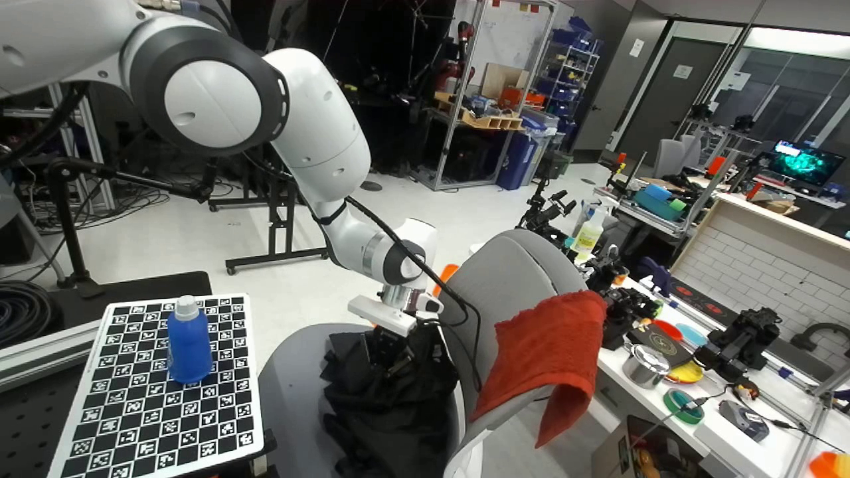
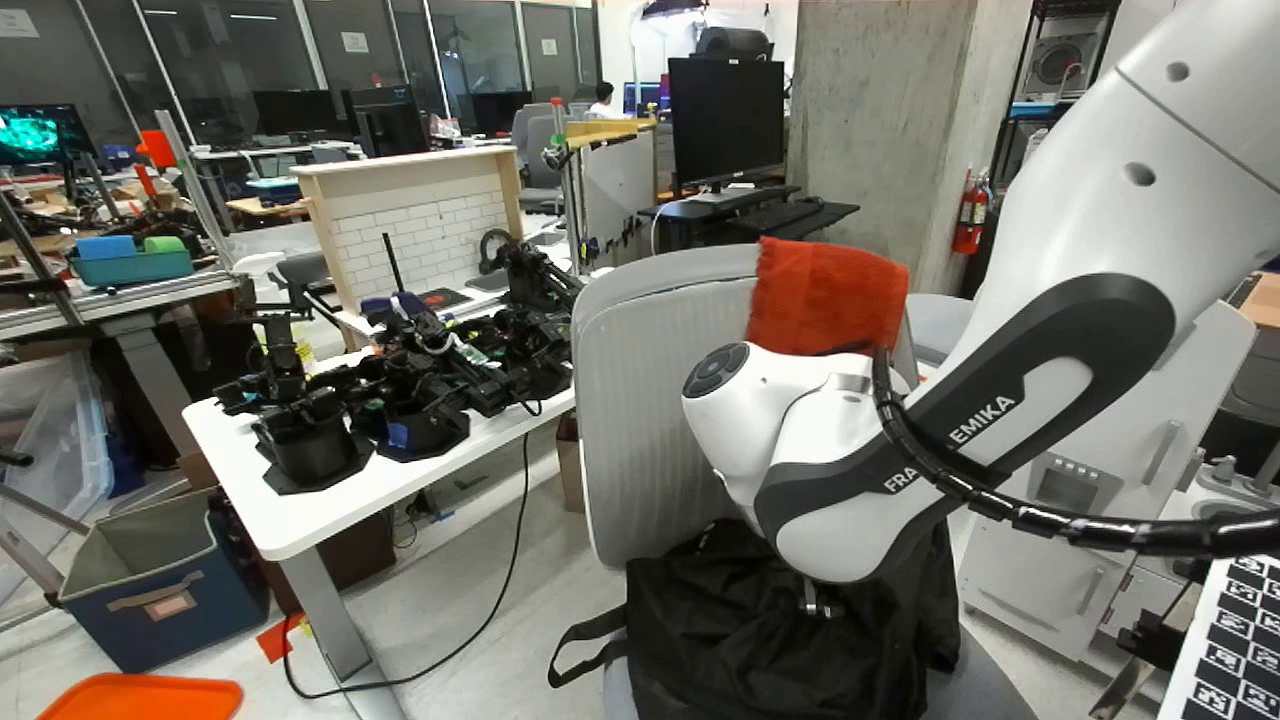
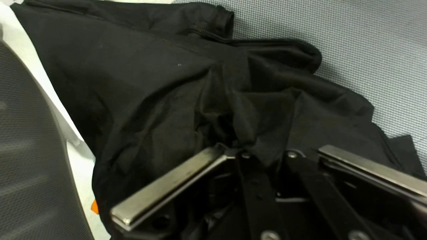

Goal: Put the cloth and the bag on the chair

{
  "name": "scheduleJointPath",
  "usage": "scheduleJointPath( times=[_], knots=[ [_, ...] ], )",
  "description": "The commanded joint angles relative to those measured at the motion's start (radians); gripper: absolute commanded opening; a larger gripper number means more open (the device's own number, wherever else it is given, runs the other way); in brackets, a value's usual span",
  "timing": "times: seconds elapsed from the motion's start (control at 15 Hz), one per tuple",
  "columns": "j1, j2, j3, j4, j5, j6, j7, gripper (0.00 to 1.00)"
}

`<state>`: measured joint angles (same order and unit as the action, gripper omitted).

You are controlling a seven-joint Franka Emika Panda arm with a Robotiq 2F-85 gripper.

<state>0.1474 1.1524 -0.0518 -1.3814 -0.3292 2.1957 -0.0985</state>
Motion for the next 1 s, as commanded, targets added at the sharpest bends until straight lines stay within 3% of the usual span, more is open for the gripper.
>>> scheduleJointPath(
  times=[0.0, 0.4, 0.93],
  knots=[
    [0.040, -0.154, 0.002, -0.133, -0.030, 0.057, 0.012, 0.02],
    [0.087, -0.390, 0.001, -0.251, -0.076, 0.074, 0.022, 0.02],
    [0.083, -0.567, 0.003, -0.251, -0.138, 0.045, 0.014, 0.02]
  ],
)
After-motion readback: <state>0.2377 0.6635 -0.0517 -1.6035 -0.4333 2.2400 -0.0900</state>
